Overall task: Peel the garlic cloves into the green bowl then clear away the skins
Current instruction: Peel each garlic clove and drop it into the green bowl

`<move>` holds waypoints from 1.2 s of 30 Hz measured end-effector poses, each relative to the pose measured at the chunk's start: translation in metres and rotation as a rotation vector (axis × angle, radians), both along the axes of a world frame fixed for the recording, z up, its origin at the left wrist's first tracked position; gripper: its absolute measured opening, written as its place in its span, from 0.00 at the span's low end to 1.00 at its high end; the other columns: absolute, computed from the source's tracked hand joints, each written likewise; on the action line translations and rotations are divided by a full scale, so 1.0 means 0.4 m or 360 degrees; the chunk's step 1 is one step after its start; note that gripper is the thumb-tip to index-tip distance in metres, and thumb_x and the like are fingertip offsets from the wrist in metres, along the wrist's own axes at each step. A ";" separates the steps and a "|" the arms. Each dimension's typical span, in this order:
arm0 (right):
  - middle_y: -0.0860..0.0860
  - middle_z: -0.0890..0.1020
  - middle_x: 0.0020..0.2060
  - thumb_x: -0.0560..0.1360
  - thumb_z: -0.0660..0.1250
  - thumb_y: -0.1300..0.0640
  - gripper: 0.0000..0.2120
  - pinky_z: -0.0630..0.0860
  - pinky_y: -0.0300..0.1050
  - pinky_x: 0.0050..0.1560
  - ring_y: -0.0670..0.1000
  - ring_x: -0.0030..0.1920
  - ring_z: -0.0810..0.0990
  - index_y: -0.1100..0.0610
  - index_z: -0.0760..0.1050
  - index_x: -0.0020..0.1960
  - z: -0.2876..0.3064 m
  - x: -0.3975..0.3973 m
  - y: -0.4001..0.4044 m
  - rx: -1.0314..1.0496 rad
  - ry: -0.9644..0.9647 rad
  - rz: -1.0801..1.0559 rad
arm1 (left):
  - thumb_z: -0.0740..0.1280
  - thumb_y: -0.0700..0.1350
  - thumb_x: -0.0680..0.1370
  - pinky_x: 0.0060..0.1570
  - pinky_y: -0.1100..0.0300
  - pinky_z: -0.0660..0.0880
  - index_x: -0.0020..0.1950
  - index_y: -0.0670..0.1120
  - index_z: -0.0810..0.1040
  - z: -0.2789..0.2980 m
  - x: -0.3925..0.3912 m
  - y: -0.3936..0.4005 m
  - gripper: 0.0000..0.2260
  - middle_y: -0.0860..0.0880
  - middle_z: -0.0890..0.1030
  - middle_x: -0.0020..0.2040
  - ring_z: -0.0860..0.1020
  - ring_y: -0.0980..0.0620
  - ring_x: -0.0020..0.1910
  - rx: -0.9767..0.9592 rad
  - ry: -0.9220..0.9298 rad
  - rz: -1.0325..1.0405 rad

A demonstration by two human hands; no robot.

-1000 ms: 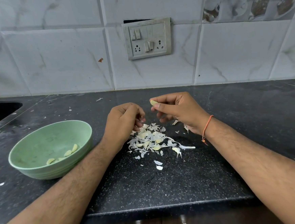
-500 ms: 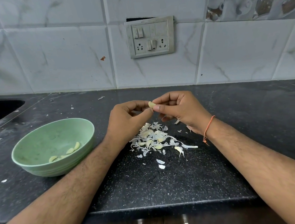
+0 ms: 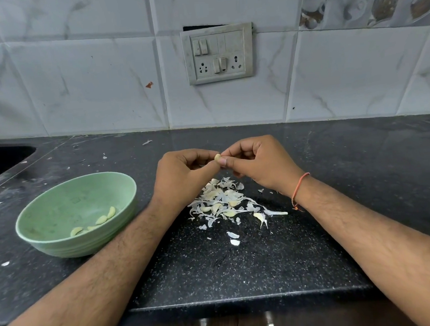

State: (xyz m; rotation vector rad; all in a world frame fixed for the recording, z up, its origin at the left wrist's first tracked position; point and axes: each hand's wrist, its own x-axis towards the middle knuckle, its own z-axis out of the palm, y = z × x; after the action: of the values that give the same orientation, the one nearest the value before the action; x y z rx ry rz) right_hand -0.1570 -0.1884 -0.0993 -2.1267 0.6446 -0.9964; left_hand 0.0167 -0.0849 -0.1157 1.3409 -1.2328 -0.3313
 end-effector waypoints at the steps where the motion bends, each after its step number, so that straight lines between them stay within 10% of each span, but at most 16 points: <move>1: 0.49 0.89 0.38 0.75 0.80 0.50 0.05 0.86 0.58 0.48 0.53 0.37 0.86 0.51 0.88 0.49 -0.002 0.002 0.001 -0.0016 0.0002 -0.0008 | 0.77 0.44 0.75 0.39 0.55 0.81 0.49 0.53 0.90 0.001 -0.001 0.002 0.06 0.52 0.88 0.37 0.82 0.56 0.35 0.0003 0.0008 -0.0006; 36: 0.52 0.89 0.41 0.81 0.74 0.56 0.05 0.85 0.51 0.43 0.52 0.35 0.85 0.56 0.87 0.52 -0.008 0.012 0.019 0.0033 -0.0203 0.0080 | 0.75 0.38 0.77 0.41 0.49 0.80 0.48 0.49 0.90 0.004 0.003 -0.009 0.06 0.41 0.87 0.39 0.80 0.48 0.36 -0.0026 0.0271 -0.0037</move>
State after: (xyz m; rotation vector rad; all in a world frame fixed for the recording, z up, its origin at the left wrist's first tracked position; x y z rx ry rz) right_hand -0.1524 -0.1809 -0.1025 -2.0322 0.5340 -1.0830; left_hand 0.0180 -0.0884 -0.1142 1.2587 -1.1069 -0.4419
